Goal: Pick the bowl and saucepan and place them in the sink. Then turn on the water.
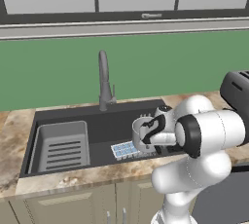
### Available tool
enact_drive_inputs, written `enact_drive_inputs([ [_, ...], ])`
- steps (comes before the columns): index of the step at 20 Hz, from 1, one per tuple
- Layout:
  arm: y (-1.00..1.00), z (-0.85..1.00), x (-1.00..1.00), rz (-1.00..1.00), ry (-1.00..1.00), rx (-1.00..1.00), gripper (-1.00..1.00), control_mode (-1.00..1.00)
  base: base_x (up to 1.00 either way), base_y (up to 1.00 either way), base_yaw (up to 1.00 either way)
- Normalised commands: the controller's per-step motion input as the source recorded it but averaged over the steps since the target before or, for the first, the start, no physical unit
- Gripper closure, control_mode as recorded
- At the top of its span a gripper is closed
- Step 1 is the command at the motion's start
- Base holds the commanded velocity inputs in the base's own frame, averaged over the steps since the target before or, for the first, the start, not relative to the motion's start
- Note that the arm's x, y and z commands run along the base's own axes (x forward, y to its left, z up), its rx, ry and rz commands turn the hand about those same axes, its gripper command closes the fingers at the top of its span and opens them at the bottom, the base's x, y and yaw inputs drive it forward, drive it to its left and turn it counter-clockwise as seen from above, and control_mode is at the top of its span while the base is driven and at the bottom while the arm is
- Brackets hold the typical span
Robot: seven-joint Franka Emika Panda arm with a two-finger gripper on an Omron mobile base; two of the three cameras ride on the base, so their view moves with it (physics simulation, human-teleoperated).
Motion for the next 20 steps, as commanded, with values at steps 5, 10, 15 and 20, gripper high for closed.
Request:
enact_drive_inputs([
  [5, -0.02, 0.51, 0.00, 0.00, 0.00, 0.00, -1.00, -1.00, 0.00, 0.00, 0.00],
  [10, -0.02, 0.52, -0.03, 0.00, 0.00, 0.00, -1.00, -1.00, 0.00, 0.00, 0.00],
  [15, -0.03, 0.51, -0.15, 0.00, 0.00, 0.00, -1.00, -1.00, 0.00, 0.00, 0.00],
  [20, 0.00, 0.49, -0.24, 0.00, 0.00, 0.00, -1.00, -1.00, 0.00, 0.00, 0.00],
])
